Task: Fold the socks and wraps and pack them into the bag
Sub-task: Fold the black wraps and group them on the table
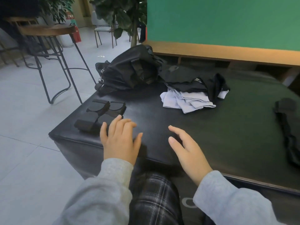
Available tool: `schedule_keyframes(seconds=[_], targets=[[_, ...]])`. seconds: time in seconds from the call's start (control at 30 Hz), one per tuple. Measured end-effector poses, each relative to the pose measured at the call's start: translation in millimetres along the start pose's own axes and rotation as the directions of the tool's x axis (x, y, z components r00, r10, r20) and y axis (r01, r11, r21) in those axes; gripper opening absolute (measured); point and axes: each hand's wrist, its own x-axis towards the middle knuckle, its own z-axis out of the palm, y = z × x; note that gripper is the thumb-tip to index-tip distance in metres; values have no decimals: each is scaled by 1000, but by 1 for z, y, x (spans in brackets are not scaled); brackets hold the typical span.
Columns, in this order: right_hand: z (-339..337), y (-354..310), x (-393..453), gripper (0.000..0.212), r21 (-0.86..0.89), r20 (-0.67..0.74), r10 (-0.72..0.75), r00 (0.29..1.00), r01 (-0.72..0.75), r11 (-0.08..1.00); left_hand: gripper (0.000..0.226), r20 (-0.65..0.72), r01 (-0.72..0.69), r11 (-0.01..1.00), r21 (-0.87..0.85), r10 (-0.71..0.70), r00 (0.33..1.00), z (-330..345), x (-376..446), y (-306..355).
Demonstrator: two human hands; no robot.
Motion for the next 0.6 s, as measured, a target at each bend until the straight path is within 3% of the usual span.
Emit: schedule_keyframes(seconds=[0.13, 0.23, 0.3, 0.37, 0.47, 0.53, 0.6], targets=[[-7, 3, -1, 16, 351, -222, 167, 961, -81, 933, 12, 34, 61, 968, -243, -54, 998, 9, -15, 46], [-17, 5, -7, 15, 564, -248, 328, 912, -139, 814, 12, 83, 124, 895, -429, -97, 992, 15, -26, 87], [-32, 9, -13, 17, 590, -309, 369, 877, -128, 797, 15, 89, 89, 865, -494, -51, 995, 19, -33, 111], [-53, 13, -17, 20, 444, -479, 310, 821, -78, 893, 16, 103, 45, 850, -526, 11, 995, 24, -40, 127], [-90, 19, -23, 25, 103, -704, 74, 707, -2, 995, 17, 139, 40, 840, -541, 42, 989, 31, -51, 144], [-113, 31, -31, 21, -215, -769, -134, 624, -55, 975, 20, 148, 16, 837, -546, 78, 986, 36, -59, 150], [-130, 51, -39, 17, -436, -781, -287, 555, -155, 887, 22, 129, -97, 846, -524, 191, 973, 41, -67, 153]])
